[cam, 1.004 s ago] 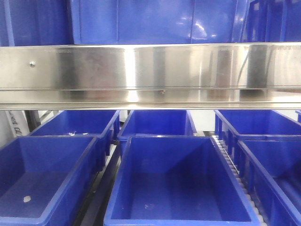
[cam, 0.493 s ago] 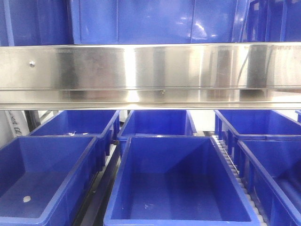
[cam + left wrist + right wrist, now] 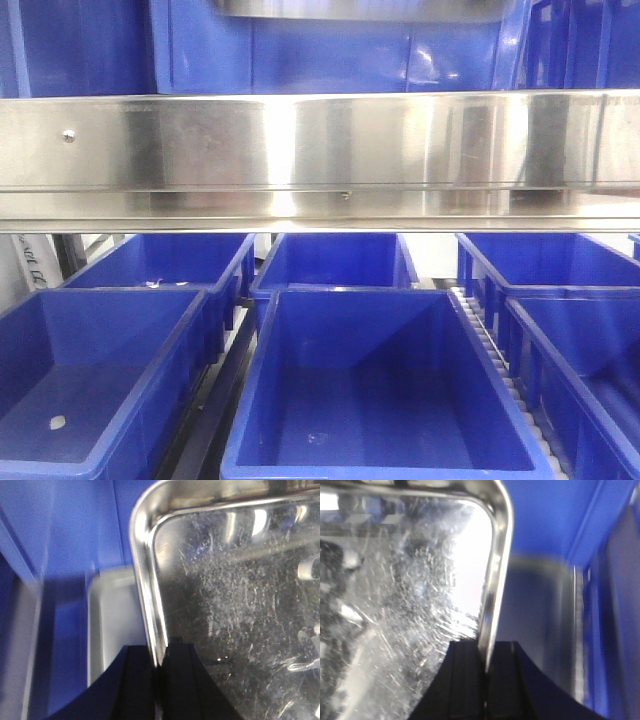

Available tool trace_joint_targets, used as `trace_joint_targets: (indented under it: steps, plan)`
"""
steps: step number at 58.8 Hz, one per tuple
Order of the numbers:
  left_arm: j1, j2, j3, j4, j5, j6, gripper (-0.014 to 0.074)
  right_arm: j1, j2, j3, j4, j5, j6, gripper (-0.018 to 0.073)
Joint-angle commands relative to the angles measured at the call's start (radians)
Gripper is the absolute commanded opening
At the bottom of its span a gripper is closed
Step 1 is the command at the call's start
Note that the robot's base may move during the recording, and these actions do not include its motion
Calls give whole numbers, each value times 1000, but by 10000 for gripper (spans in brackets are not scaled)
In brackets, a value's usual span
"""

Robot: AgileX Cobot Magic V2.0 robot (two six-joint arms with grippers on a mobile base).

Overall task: Stack silver trays without gaps
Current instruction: 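Lower the held silver tray onto the tray on the upper shelf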

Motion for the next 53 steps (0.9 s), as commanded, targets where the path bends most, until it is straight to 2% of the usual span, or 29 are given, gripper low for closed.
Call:
trace_joint_targets:
  steps: [1, 17, 25, 31, 37, 41, 45, 53]
  plan:
    - [-23, 18, -8, -30, -58, 14, -7, 17, 23, -8, 34, -27, -25, -79]
    - [-23, 51, -8, -35, -44, 14, -3, 17, 80, -8, 34, 32, -25, -79]
    - [-23, 50, -8, -35, -46, 14, 70, 17, 84, -8, 34, 36, -25, -71]
    - [-23, 50, -8, -35, -51, 14, 192, 17, 84, -8, 34, 34, -25, 61]
    - [-23, 50, -8, -35, -51, 14, 304, 17, 84, -8, 34, 34, -25, 272]
    - [-23, 50, -8, -35, -51, 14, 361, 17, 84, -8, 34, 32, -25, 365]
    - [-23, 50, -8, -35, -51, 14, 393, 17, 84, -8, 34, 30, -25, 408]
    - [-23, 50, -8, -35, -51, 14, 403, 17, 84, -8, 34, 30, -25, 401]
